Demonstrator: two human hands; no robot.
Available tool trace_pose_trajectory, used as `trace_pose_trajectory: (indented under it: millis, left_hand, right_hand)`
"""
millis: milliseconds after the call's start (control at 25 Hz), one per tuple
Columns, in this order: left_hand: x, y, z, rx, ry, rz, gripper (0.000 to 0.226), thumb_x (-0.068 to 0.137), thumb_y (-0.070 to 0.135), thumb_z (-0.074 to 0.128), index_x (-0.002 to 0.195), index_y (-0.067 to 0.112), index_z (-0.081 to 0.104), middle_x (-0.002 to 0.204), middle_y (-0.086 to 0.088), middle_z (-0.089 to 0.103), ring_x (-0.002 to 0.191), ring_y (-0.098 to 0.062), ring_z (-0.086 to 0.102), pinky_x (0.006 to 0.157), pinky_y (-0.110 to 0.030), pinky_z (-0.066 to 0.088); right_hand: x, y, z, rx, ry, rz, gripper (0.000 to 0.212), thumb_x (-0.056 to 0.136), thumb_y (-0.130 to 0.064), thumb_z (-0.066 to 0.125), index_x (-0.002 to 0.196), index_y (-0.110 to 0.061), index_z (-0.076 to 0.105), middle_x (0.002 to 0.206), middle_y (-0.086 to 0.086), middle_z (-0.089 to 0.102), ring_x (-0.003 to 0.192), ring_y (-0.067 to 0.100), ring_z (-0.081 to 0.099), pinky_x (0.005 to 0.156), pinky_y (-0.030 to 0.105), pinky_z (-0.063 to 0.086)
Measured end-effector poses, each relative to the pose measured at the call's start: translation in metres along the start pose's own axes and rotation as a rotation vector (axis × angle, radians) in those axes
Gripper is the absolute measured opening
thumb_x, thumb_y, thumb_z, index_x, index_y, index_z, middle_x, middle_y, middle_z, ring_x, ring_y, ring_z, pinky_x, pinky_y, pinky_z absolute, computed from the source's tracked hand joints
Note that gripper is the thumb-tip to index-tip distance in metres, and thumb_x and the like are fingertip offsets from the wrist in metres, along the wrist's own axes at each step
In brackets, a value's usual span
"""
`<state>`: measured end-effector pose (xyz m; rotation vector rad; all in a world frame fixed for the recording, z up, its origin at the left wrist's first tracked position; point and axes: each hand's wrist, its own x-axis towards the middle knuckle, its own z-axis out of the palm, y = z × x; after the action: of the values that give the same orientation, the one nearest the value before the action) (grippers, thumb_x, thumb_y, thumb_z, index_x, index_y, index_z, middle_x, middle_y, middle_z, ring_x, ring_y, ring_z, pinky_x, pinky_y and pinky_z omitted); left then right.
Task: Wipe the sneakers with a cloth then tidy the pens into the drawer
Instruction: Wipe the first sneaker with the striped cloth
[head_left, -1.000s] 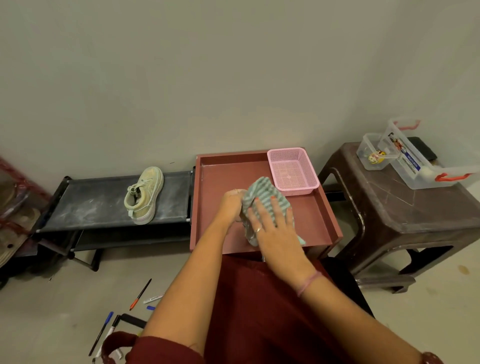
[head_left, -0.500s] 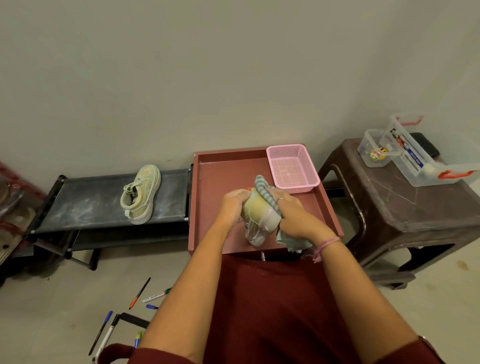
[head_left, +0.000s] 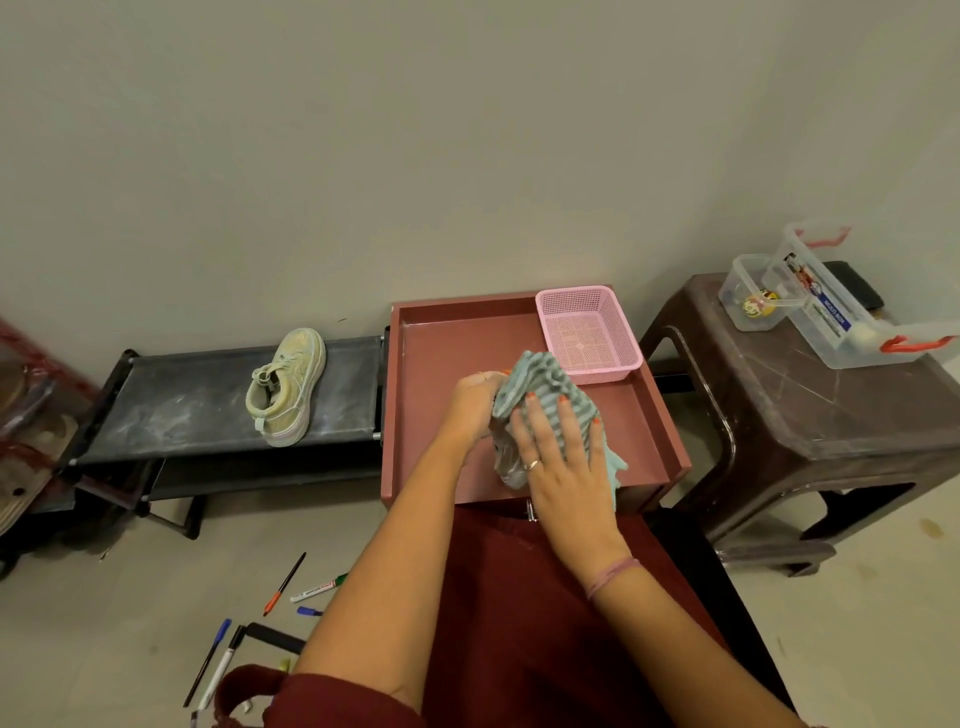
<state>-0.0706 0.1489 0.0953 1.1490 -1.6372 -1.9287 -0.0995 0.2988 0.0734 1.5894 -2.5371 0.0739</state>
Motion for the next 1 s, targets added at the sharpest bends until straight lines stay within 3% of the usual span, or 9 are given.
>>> trace_pose_trajectory:
  millis: [80,160,240,280,440,560,760,880,1000]
  left_hand:
    - [0.0,-0.003,-0.003,-0.004,-0.021,0.01,0.03,0.094,0.012,0.049,0.066,0.015,0.058,0.053,0.002,0.053,0.045,-0.011,0.045,0.041,-0.019,0.031]
    - [-0.003,-0.007,-0.008,-0.001,-0.025,0.007,0.023,0.094,0.014,0.052,0.073,0.014,0.06,0.057,0.002,0.052,0.049,-0.012,0.044,0.044,-0.02,0.03]
    - [-0.007,-0.01,-0.011,0.013,-0.024,0.004,0.022,0.095,0.014,0.052,0.075,0.015,0.062,0.059,0.003,0.053,0.054,-0.011,0.044,0.048,-0.023,0.032]
    - [-0.009,-0.009,-0.014,0.021,-0.027,0.007,0.023,0.095,0.015,0.052,0.075,0.016,0.063,0.062,0.003,0.054,0.057,-0.011,0.045,0.052,-0.024,0.034]
    - [-0.01,-0.006,-0.022,0.037,-0.081,0.018,0.021,0.094,0.011,0.049,0.083,0.012,0.067,0.077,-0.008,0.06,0.068,-0.016,0.049,0.058,-0.026,0.036]
    - [-0.012,-0.008,-0.026,-0.006,-0.074,0.008,0.023,0.094,0.011,0.049,0.101,0.003,0.07,0.087,-0.018,0.059,0.071,-0.023,0.051,0.057,-0.029,0.038]
    - [-0.018,-0.013,-0.032,-0.018,-0.004,0.048,0.025,0.094,0.008,0.044,0.084,0.003,0.066,0.072,-0.001,0.056,0.061,-0.009,0.049,0.05,-0.021,0.037]
    - [-0.023,-0.017,-0.03,-0.003,-0.012,0.061,0.023,0.095,0.008,0.044,0.085,0.004,0.063,0.074,-0.004,0.052,0.062,-0.011,0.045,0.051,-0.02,0.036]
    - [-0.021,-0.012,-0.03,-0.018,0.012,0.029,0.025,0.097,0.012,0.043,0.094,0.004,0.066,0.081,-0.007,0.061,0.07,-0.014,0.052,0.056,-0.022,0.04]
  right_hand:
    - [0.026,0.012,-0.012,0.182,-0.084,0.054,0.066,0.088,-0.018,0.042,0.15,-0.015,0.023,0.154,0.01,0.027,0.141,0.035,0.025,0.112,0.053,0.028]
    - [0.051,0.044,-0.01,0.579,-0.321,0.049,0.074,0.088,-0.008,0.051,0.152,-0.021,0.017,0.155,0.004,0.023,0.142,0.028,0.023,0.115,0.044,0.024]
    - [0.064,0.063,-0.014,0.963,-0.565,0.118,0.072,0.086,0.003,0.042,0.15,-0.024,0.023,0.15,-0.002,0.031,0.14,0.02,0.029,0.114,0.034,0.026]
    - [0.065,0.063,-0.016,0.993,-0.57,0.129,0.073,0.085,0.006,0.04,0.15,-0.023,0.023,0.15,-0.002,0.031,0.141,0.019,0.028,0.114,0.031,0.025]
    - [0.042,0.012,-0.019,0.438,-0.305,-0.006,0.083,0.089,-0.013,0.057,0.153,-0.015,0.004,0.16,0.004,0.002,0.147,0.027,0.003,0.119,0.043,0.007]
    - [0.036,-0.007,-0.033,0.172,-0.153,-0.105,0.071,0.094,-0.018,0.052,0.152,-0.016,0.011,0.16,0.004,0.006,0.146,0.032,0.009,0.116,0.05,0.009]
    - [0.089,0.029,-0.059,0.596,-0.665,-0.138,0.078,0.085,0.009,0.039,0.152,-0.019,0.012,0.158,0.004,0.015,0.145,0.022,0.018,0.117,0.03,0.018]
    - [0.088,0.038,-0.065,0.714,-0.657,-0.048,0.078,0.082,0.013,0.033,0.151,-0.022,0.022,0.156,0.003,0.025,0.14,0.022,0.028,0.113,0.029,0.025]
    - [0.059,0.013,-0.063,0.555,-0.576,-0.168,0.077,0.085,0.01,0.042,0.152,-0.019,0.017,0.159,-0.001,0.011,0.147,0.021,0.009,0.118,0.033,0.01]
